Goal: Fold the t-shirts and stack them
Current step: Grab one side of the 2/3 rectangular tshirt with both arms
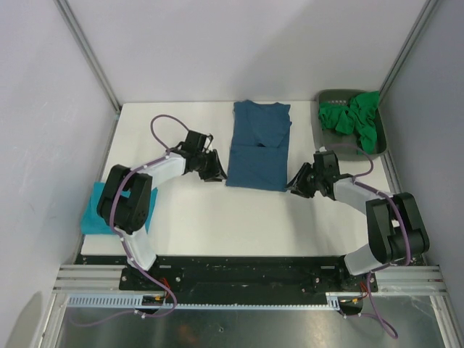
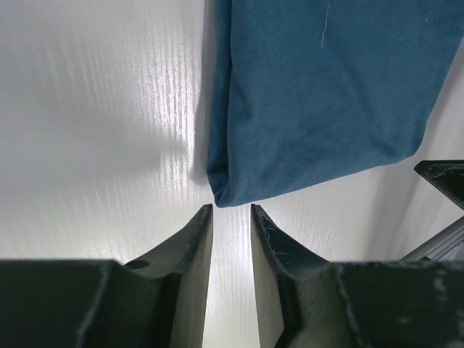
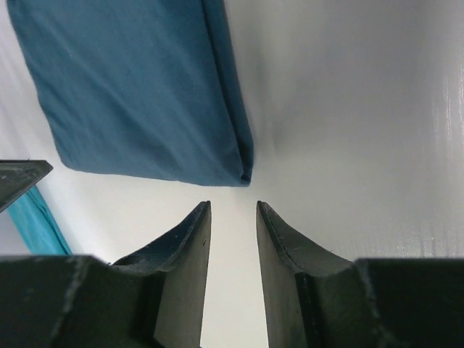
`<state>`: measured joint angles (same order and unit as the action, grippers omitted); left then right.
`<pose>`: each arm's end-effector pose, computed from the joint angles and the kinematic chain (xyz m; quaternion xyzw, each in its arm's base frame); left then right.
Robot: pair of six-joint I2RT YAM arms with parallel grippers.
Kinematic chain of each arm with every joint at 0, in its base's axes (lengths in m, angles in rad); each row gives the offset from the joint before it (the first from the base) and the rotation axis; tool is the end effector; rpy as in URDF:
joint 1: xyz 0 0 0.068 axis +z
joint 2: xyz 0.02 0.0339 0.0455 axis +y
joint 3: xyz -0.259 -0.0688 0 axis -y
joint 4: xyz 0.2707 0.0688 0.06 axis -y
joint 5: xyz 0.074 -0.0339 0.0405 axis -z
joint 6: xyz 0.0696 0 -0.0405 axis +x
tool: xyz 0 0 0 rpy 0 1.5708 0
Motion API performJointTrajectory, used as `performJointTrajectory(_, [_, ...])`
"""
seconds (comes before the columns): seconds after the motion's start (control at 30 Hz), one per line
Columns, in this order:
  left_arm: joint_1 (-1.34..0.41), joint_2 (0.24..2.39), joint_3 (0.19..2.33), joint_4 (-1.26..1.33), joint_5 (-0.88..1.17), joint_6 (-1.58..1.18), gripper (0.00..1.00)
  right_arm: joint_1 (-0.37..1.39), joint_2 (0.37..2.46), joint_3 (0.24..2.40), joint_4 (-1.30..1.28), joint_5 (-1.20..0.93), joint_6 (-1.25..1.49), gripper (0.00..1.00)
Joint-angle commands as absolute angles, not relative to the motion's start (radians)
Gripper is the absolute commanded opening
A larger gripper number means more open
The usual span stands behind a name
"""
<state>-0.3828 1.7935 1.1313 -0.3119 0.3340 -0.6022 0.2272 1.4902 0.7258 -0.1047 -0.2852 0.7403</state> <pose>0.3682 -0.1729 0.1314 -0.0546 0.9422 -0.2771 0.1803 0.3141 0.0927 0.1201 0.1886 0.9115 0.2764 0.2391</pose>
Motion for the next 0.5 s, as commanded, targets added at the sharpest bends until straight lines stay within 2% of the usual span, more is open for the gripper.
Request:
performJointTrajectory(0.0, [-0.406, 1.815, 1.145, -0.287, 0.331, -0.593, 0.32, 0.243, 1.529, 0.757, -0.090, -0.236, 0.737, 0.36])
performJointTrajectory(0.47, [-0.419, 1.854, 1.154, -0.280, 0.331, -0.596, 0.34, 0.258, 1.563, 0.775, -0.061, -0.221, 0.764, 0.36])
